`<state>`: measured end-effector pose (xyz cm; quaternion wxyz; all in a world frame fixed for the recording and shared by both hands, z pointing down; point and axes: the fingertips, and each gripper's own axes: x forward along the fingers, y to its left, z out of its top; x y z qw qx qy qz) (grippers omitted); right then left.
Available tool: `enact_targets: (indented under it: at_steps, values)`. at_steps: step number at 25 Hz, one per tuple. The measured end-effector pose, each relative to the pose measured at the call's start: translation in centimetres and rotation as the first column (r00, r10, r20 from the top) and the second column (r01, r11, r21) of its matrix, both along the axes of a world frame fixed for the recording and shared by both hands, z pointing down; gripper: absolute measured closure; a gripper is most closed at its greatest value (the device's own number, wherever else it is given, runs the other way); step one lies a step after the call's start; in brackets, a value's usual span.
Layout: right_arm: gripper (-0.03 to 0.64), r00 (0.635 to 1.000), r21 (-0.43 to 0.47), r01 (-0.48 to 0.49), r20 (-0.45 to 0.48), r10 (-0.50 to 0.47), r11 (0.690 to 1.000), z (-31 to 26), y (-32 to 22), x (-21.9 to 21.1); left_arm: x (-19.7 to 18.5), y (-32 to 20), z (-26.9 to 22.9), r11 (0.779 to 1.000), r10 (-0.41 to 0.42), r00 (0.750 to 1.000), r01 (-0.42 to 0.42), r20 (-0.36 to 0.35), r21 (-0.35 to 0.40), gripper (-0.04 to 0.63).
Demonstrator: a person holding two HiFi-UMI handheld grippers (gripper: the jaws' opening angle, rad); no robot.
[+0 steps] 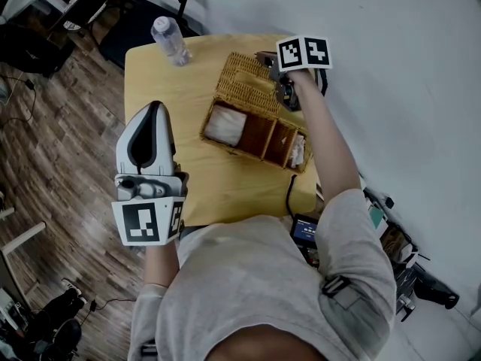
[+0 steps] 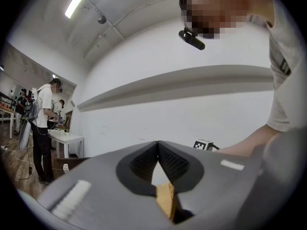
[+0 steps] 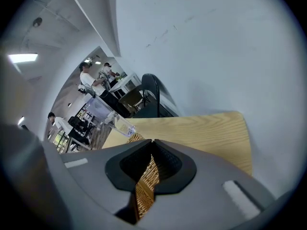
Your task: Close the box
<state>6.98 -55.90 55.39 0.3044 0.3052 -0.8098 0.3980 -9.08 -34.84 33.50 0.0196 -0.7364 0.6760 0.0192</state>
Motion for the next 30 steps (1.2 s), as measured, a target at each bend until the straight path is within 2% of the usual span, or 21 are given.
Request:
enact_targets:
  at_steps: [14,30]
  values:
    - [0.597,0.997,0.193,-0.049,0.07,0.036,0.98,-9.4,4.1,-0.2,-0.8,3.7,-3.6,0.995,0.045,0.999,-0.045,-0.004,0.092,0.537]
    - [0.597,0.997,0.308,-0.062,0.068,0.043,0.949,-13.1,10.6,-0.6,-0.9,7.6,-5.0,0.986,0.101,0.995,-0.1,-0.002,0.13,0.537]
